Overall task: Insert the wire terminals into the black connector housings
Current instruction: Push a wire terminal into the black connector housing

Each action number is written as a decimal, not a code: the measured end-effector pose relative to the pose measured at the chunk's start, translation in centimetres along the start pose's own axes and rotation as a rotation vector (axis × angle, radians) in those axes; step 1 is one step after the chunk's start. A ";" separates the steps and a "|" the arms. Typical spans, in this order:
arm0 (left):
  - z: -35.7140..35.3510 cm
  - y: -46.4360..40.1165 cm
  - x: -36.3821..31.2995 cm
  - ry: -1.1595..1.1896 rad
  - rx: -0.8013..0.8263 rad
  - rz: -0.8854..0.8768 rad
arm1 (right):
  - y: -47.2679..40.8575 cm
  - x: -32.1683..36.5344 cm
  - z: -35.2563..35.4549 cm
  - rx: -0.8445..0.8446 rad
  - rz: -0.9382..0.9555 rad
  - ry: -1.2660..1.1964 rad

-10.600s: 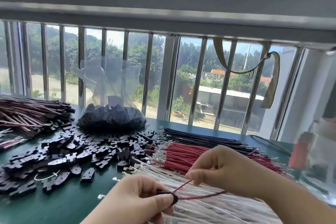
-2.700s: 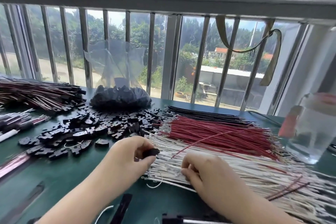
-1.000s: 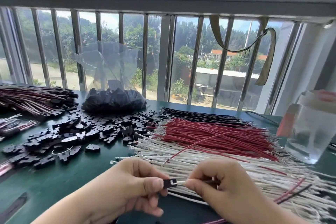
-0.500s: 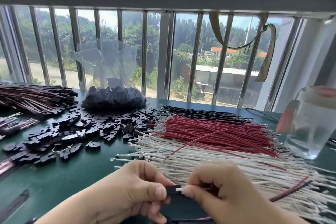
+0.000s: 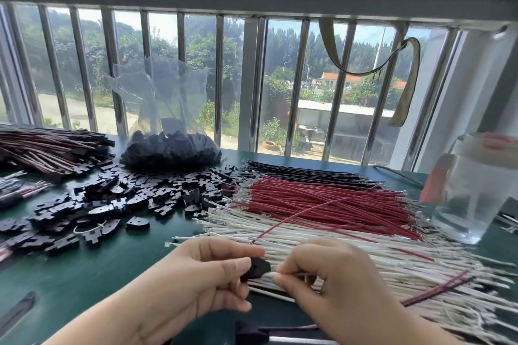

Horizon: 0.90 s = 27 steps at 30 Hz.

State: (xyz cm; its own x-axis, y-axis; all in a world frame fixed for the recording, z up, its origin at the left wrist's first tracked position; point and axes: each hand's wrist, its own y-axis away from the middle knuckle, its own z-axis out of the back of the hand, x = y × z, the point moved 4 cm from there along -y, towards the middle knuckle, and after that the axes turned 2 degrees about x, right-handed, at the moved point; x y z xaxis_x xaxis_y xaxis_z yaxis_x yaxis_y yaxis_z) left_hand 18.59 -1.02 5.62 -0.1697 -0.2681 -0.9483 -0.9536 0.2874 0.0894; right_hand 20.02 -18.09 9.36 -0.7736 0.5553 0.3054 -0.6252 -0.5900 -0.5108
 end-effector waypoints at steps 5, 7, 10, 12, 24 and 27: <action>-0.4 -0.2 0.0 -0.148 -0.095 0.070 | 0.1 0.1 -0.2 0.016 0.036 0.104; -0.4 -0.5 0.0 -0.202 -0.113 0.084 | 0.1 0.0 -0.2 0.016 0.045 0.107; -0.5 -0.7 -0.1 -0.238 -0.123 0.095 | 0.1 -0.1 -0.1 -0.016 0.053 0.088; -0.7 -0.7 -0.3 -0.226 -0.106 0.092 | 0.1 -0.1 -0.3 -0.029 0.075 0.053; 0.0 -0.8 0.0 -0.169 -0.122 0.011 | -1.2 -0.9 -0.4 0.203 -0.014 0.004; 1.0 -0.8 0.1 -0.212 -0.160 0.016 | -2.8 -2.4 -0.5 0.308 -0.132 -0.147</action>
State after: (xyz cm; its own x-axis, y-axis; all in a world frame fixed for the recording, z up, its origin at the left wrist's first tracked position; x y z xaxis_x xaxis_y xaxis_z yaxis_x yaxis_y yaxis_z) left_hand 19.58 -0.37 5.17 -0.1453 -0.0611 -0.9875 -0.9813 0.1363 0.1359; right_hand 23.73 -17.45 9.65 -0.6769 0.5615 0.4760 -0.7051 -0.6802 -0.2003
